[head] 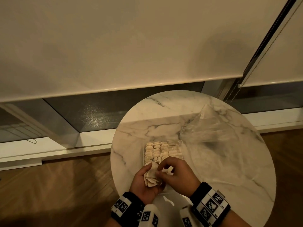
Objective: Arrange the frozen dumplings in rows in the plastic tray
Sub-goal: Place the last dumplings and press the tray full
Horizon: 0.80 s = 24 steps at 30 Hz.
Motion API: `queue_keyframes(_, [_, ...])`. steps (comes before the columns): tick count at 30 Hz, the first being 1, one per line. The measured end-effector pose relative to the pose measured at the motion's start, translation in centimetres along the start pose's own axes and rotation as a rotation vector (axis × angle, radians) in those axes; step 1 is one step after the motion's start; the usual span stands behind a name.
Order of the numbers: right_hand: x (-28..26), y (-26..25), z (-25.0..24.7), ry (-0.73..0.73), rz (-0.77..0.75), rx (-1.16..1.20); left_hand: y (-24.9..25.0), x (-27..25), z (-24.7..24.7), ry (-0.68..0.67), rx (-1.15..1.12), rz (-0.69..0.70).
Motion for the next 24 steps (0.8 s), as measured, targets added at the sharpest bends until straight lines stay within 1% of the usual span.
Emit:
queue_keyframes(4, [0.2, -0.7, 1.1, -0.022, -0.107, -0.188, 0.5, 0.2, 0.0, 0.031, 0.096, 0.114])
queue_keyframes(6, [0.4, -0.9, 1.3, -0.007, -0.131, -0.235, 0.7, 0.2, 0.1, 0.036, 0.097, 0.132])
queue_keyframes(8, [0.6, -1.0, 1.4, 0.011, -0.133, -0.237, 0.9, 0.1, 0.0, 0.041, 0.086, 0.114])
queue_keyframes(10, [0.6, -0.9, 1.1, 0.033, -0.096, -0.164, 1.1, 0.1, -0.3, 0.039, 0.057, 0.099])
queue_keyframes(13, [1.0, -0.8, 0.5, 0.053, 0.035, 0.079, 1.7, 0.0, -0.5, 0.033, -0.007, 0.106])
queue_keyframes(17, [1.3, -0.4, -0.4, 0.039, 0.243, 0.582, 1.8, -0.2, -0.5, 0.026, -0.072, 0.076])
queue_keyframes(21, [1.1, 0.1, -0.1, -0.053, 0.505, 1.131, 1.8, -0.2, -0.8, 0.026, -0.06, 0.052])
queue_keyframes(23, [1.0, 0.0, 0.0, -0.122, 0.577, 1.363, 1.8, -0.3, -0.7, 0.034, -0.045, 0.05])
queue_keyframes(24, [0.8, -0.1, 0.1, -0.159, 0.6, 1.441, 1.7, -0.4, -0.6, 0.035, -0.044, 0.051])
Point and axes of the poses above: each hand's wrist, its own x-axis towards the middle knuckle, its own z-axis out of the palm, y = z × x, the point moved 6 cm from there along x, towards the middle knuckle, and after that the axes turned 11 degrees about z, right-handed, at the moved point
